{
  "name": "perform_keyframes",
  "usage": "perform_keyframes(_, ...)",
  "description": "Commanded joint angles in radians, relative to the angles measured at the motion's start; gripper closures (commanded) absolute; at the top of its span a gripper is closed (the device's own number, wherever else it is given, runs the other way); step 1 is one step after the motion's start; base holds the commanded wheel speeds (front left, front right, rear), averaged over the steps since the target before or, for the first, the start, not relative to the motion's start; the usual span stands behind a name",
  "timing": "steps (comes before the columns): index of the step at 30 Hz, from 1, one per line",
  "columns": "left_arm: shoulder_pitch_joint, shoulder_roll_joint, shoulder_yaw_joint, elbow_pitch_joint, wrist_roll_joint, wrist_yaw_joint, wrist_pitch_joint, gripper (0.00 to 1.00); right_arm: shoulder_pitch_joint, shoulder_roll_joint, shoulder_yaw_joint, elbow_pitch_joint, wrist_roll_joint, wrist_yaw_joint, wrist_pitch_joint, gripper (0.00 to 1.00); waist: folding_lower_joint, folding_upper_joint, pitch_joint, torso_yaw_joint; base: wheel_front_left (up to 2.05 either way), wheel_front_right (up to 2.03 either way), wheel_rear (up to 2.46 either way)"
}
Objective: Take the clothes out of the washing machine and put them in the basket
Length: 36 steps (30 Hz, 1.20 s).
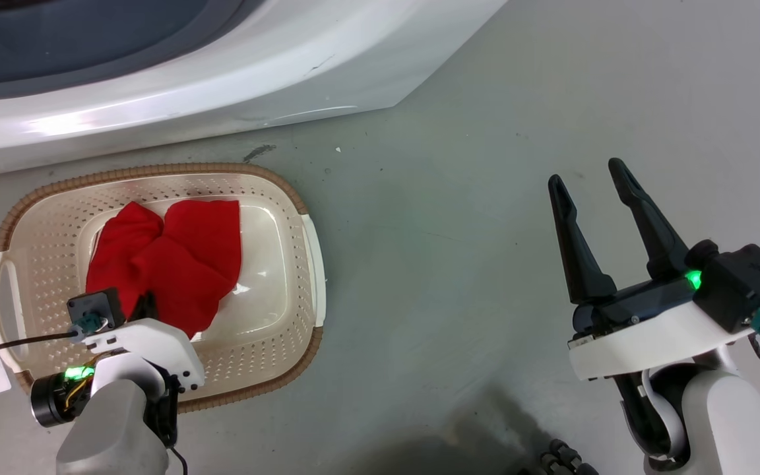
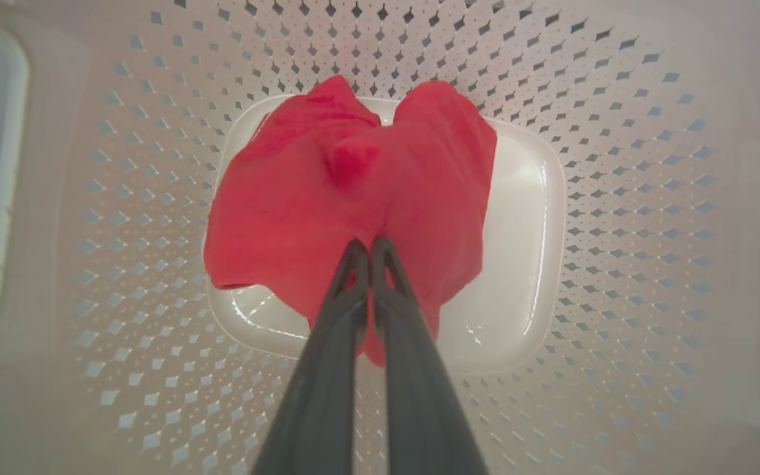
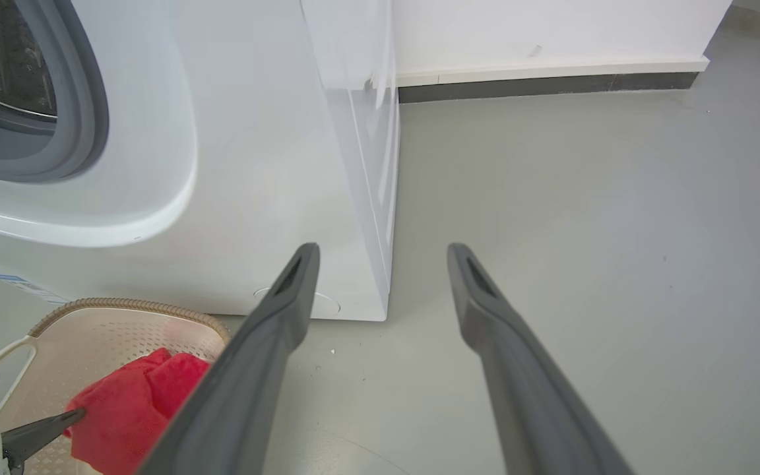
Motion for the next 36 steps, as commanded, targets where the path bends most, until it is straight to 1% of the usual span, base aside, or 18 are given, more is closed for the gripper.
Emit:
perform_keyframes(1, -0.016, 0.003, 0.002, 0.026, -0.005, -0.005, -0.005, 1.00, -0.014, 0.002, 0.000, 0.008, 0.003, -0.001, -0.007, 0.00, -0.0002, 0.0000, -0.002, -0.002, 0.00, 0.00, 0.00)
perform_keyframes(2, -0.019, 0.000, 0.003, 0.041, -0.007, -0.007, -0.006, 0.99, -0.013, 0.002, -0.001, 0.015, 0.004, -0.001, -0.011, 0.00, -0.0002, 0.0000, -0.008, -0.002, 0.00, 0.00, 0.00)
perform_keyframes(3, -0.022, -0.003, 0.003, 0.054, -0.008, -0.009, -0.006, 0.67, -0.011, 0.002, -0.001, 0.023, 0.005, -0.001, -0.013, 0.00, -0.0002, 0.0000, -0.016, -0.001, 0.00, 0.00, 0.00)
perform_keyframes(4, -0.023, -0.004, 0.003, 0.065, -0.008, -0.013, -0.007, 0.45, -0.008, 0.002, -0.002, 0.029, 0.006, -0.001, -0.012, 0.00, -0.0002, 0.0000, -0.026, 0.000, 0.00, 0.00, 0.00)
perform_keyframes(5, -0.021, -0.008, 0.002, 0.074, -0.006, -0.015, -0.007, 0.00, -0.007, 0.002, -0.003, 0.035, 0.006, -0.001, -0.014, 0.00, -0.0002, 0.0000, -0.039, 0.003, 0.00, 0.00, 0.00)
perform_keyframes(12, 0.045, -0.034, 0.027, 0.049, -0.008, -0.032, -0.008, 0.00, 0.019, 0.002, -0.012, 0.070, -0.010, -0.001, -0.014, 0.00, -0.0002, 0.0000, -0.175, 0.040, 0.00, 0.00, 0.00)
perform_keyframes(17, 0.117, -0.065, 0.050, -0.005, 0.000, -0.042, -0.008, 0.00, 0.044, 0.002, -0.030, 0.083, -0.020, -0.001, 0.004, 0.00, -0.0002, 0.0000, -0.281, 0.070, 0.00, 0.00, 0.00)
perform_keyframes(22, 0.197, -0.092, 0.076, -0.081, 0.021, -0.039, -0.007, 0.00, 0.079, 0.002, -0.051, 0.083, -0.029, -0.001, 0.020, 0.00, -0.0002, 0.0000, -0.371, 0.095, 0.00, 0.00, 0.00)
perform_keyframes(27, 0.258, -0.112, 0.096, -0.159, 0.047, -0.036, -0.007, 0.00, 0.110, 0.002, -0.068, 0.073, -0.032, -0.001, 0.035, 0.00, -0.0002, 0.0000, -0.421, 0.114, 0.00, 0.00, 0.00)
perform_keyframes(28, 0.283, -0.122, 0.103, -0.204, 0.060, -0.035, -0.007, 0.00, 0.120, 0.002, -0.076, 0.066, -0.035, -0.001, 0.041, 0.00, -0.0002, 0.0000, -0.440, 0.125, 0.00, 0.00, 0.00)
perform_keyframes(29, 0.283, -0.122, 0.103, -0.204, 0.060, -0.035, -0.007, 0.00, 0.120, 0.002, -0.076, 0.066, -0.035, -0.001, 0.041, 0.00, -0.0002, 0.0000, -0.440, 0.125, 0.00, 0.00, 0.00)
perform_keyframes(36, 0.351, -0.145, 0.122, -0.358, 0.116, -0.027, -0.007, 0.00, 0.147, 0.002, -0.089, 0.045, -0.048, -0.001, 0.060, 0.00, -0.0002, 0.0000, -0.490, 0.162, 0.00, 0.00, 0.00)
